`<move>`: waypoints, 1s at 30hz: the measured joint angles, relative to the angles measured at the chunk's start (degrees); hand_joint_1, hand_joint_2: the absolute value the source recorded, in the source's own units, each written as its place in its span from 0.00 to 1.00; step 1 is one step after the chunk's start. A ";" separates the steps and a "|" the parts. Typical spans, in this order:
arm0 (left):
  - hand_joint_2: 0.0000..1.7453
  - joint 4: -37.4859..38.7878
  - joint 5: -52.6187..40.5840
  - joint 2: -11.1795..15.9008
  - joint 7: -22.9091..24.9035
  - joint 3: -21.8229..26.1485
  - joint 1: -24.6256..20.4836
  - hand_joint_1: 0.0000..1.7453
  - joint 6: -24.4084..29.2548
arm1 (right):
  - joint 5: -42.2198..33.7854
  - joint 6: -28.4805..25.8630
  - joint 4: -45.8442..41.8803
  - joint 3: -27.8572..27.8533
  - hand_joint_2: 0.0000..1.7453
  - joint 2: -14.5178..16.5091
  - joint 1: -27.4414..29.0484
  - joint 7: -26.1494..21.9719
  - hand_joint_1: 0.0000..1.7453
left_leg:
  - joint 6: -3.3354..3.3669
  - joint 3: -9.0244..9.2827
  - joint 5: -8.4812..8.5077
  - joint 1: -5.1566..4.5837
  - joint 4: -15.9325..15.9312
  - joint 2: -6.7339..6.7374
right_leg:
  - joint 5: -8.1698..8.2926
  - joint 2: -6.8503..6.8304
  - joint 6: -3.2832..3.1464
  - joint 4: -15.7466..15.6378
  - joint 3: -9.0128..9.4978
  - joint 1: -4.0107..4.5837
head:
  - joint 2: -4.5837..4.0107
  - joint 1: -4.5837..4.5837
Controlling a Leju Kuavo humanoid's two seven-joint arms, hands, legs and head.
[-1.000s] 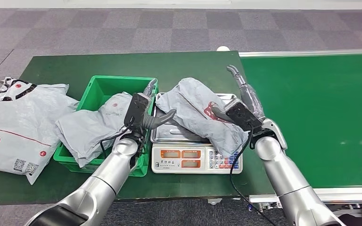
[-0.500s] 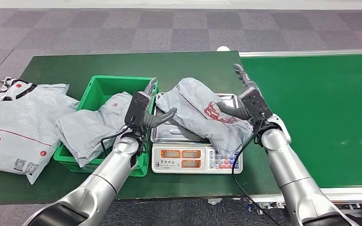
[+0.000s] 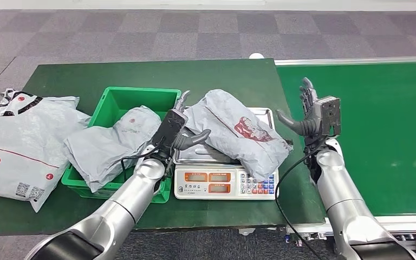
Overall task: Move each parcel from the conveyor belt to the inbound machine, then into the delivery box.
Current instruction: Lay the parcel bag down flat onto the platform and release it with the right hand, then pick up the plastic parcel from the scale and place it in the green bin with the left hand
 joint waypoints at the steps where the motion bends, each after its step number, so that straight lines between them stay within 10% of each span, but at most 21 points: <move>1: 1.00 0.08 -0.02 0.00 -0.01 -0.22 -0.10 0.00 0.04 | -0.21 0.13 0.58 -0.52 1.00 0.00 0.00 -0.03 0.00 | 0.00 0.00 0.00 0.00 0.00 0.01 | 0.00 0.02 0.00 0.00 0.00 0.00 | 0.00 0.00; 30: 1.00 7.41 -30.13 -0.32 9.02 -23.72 -7.29 0.00 -6.93 | -0.45 0.72 3.39 -3.65 1.00 -0.67 -1.22 -1.20 0.00 | 0.00 0.02 0.01 -0.01 0.01 0.03 | 0.01 0.04 0.00 0.00 0.00 -0.01 | 0.00 0.00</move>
